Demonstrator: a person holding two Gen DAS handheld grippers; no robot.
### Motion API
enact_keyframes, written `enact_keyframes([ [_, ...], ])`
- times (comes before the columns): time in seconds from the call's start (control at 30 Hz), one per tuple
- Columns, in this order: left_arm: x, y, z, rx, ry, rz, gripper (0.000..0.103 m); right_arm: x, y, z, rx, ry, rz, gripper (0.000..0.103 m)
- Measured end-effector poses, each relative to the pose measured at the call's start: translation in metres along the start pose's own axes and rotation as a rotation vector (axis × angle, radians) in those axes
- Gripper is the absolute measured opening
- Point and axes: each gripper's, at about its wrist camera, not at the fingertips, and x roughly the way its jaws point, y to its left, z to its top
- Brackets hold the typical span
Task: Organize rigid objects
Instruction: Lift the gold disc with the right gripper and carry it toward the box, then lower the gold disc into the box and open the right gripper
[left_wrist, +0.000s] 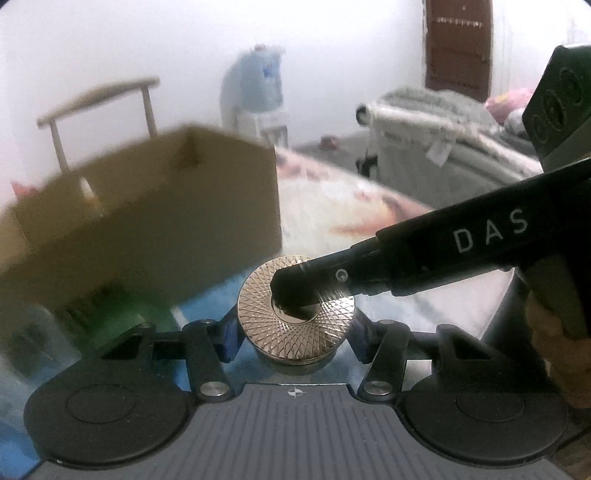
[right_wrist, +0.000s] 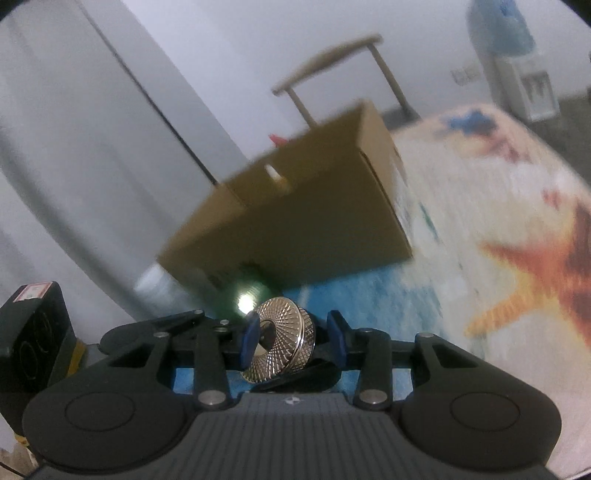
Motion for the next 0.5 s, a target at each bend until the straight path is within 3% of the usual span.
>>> enact_keyframes([
  [0.27,-0.048,0.031,0.066,0.034,-0.135,0.118,0.056,-0.015,0.065,0.069,-0.233,-0.116,0.064,0.043],
  [0.4,-0.042,0.07,0.103,-0.028,-0.099,0.118,0.056,0.007,0.082,0.111,-0.299,-0.114,0.086,0.044],
  [0.5,-0.02,0.098,0.123,-0.077,-0.024,0.113,0.056,0.039,0.081,0.144,-0.286,-0.044,0.093,0.044],
])
